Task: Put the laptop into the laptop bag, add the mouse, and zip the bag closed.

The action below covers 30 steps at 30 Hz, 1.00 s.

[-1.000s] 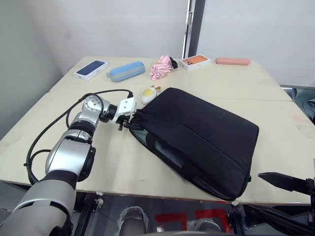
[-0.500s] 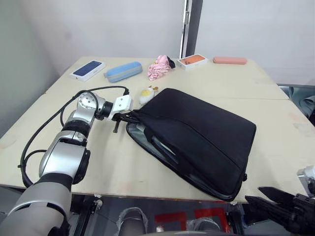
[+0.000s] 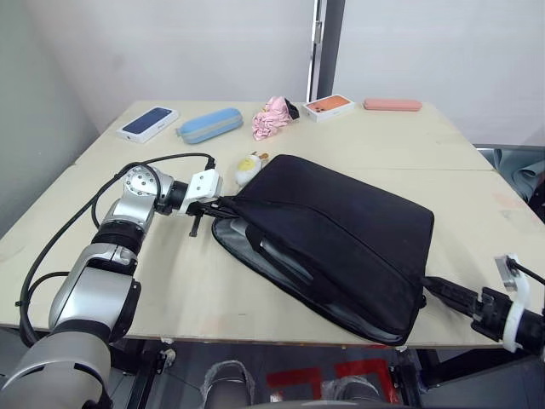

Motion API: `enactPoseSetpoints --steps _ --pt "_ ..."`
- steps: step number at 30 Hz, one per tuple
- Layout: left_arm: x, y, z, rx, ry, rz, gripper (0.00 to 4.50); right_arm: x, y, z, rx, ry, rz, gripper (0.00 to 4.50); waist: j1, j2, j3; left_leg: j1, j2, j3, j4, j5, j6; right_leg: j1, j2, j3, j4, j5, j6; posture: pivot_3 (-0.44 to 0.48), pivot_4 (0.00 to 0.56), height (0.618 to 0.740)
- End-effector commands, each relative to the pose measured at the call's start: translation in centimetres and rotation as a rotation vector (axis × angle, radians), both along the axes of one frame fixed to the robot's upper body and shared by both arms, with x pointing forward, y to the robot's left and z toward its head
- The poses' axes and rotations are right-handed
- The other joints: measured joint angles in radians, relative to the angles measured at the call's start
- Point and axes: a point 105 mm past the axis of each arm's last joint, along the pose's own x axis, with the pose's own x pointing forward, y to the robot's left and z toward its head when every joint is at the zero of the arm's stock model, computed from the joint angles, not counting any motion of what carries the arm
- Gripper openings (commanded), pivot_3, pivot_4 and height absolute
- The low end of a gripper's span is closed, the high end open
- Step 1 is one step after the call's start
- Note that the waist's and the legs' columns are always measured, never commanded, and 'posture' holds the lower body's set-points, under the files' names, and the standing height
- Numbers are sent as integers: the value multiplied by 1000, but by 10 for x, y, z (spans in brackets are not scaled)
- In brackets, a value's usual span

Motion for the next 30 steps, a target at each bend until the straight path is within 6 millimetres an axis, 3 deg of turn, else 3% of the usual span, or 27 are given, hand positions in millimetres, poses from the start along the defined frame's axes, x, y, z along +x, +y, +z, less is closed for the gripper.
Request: enactPoseSetpoints --steps 1,5,8,10,19,21,24,27,30 --pt "-5 2 8 -19 -15 -26 204 3 5 -14 6 61 23 4500 0 0 0 1 0 0 0 0 0 1 0 0 0 0 0 0 150 740" --pt "-5 4 7 -26 -22 -10 204 10 12 -15 9 59 65 4500 -6 -1 -1 5 0 0 1 0 0 5 0 0 1 1 -1 0 150 740" --pt "-6 5 7 -26 -22 -4 168 18 11 -13 23 38 65 3831 -7 -1 -1 5 1 0 2 0 0 6 0 0 1 1 -1 0 150 740" --pt "-5 4 7 -25 -25 -1 168 21 12 -11 23 22 75 3000 -7 -1 -1 5 1 0 2 0 0 6 0 0 1 1 -1 0 150 740" --pt "-21 24 7 40 0 45 168 46 17 -3 -57 -29 156 41 -29 0 -1 4 3 0 2 0 0 5 2 0 2 1 -2 0 150 740" --pt "-28 30 5 61 24 59 168 58 19 -5 -149 -27 172 41 -37 0 -1 5 3 0 2 0 0 5 3 0 2 1 -2 0 150 740" --pt "-37 35 3 89 29 75 168 79 30 7 -196 -83 217 41 -47 0 -2 5 5 1 3 0 -1 4 4 1 4 1 -3 0 150 740" --pt "-40 31 6 72 -6 92 168 109 44 25 -238 -151 264 41 -46 1 -1 7 6 2 3 0 -1 3 6 1 6 1 -4 0 150 740" --pt "-43 25 6 60 -11 85 168 125 54 35 -287 -199 325 41 -40 1 -1 5 7 2 5 0 -1 0 6 1 8 2 -5 0 150 740"
